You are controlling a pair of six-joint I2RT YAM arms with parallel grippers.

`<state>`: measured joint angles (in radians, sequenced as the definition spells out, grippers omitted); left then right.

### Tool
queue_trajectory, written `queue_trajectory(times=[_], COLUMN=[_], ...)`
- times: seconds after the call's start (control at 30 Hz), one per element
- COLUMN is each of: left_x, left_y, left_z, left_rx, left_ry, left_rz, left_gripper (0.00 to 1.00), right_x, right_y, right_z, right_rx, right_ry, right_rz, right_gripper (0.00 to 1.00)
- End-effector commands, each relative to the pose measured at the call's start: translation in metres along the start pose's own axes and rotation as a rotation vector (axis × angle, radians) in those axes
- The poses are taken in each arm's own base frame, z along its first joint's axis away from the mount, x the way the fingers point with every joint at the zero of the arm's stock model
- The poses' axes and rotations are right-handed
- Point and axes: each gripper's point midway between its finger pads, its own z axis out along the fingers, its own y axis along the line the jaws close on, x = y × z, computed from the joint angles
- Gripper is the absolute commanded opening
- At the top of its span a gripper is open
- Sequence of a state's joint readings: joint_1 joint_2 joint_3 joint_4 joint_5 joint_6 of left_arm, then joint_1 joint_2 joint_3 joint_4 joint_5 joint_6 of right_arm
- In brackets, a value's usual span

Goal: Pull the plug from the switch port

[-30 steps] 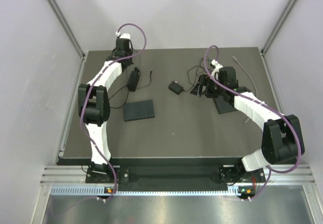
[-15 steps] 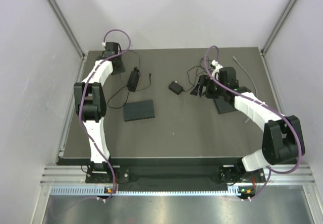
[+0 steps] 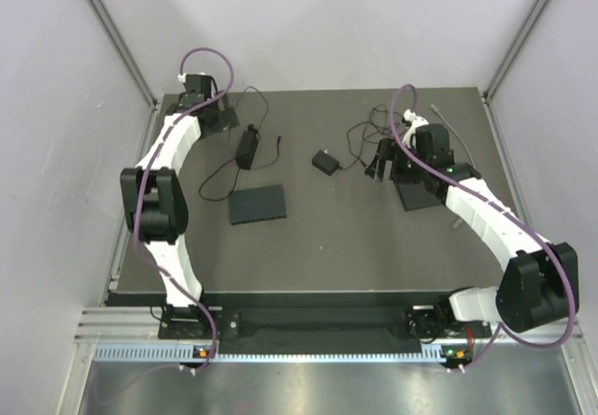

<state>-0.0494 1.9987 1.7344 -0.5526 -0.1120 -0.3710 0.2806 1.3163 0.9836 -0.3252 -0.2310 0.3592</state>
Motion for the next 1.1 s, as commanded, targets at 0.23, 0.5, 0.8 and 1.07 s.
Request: queue_trajectory(times=[0.23, 0.5, 0.8, 1.07], left_x=[-0.001, 0.125, 0.195, 0.213], left_y=[-0.078, -0.12, -0.107, -0.104], left_z=[-0.147, -0.217, -0.247, -0.28], left_rx=[0.432, 0.681, 0.892, 1.089], left_ry=[-0.153, -0.106, -0.092, -0.135], left_rz=[-0.073, 0.028, -0.027, -0.066], left_gripper=[0.99, 0.99, 0.99, 0.99], right_x=[0.002, 0.051, 0.069, 0.088], right_y=[-0.01, -0.012, -0.006, -0.006], right_z=[-0.025, -0.026, -0.032, -0.032], right_rx=[0.08, 0.078, 0.075, 0.04], right_ry=[-0.046, -0.028, -0.063, -0.074], right_rz=[-0.053, -0.043, -0.027, 0.025], right_gripper=[0.86, 0.92, 1.0, 1.0])
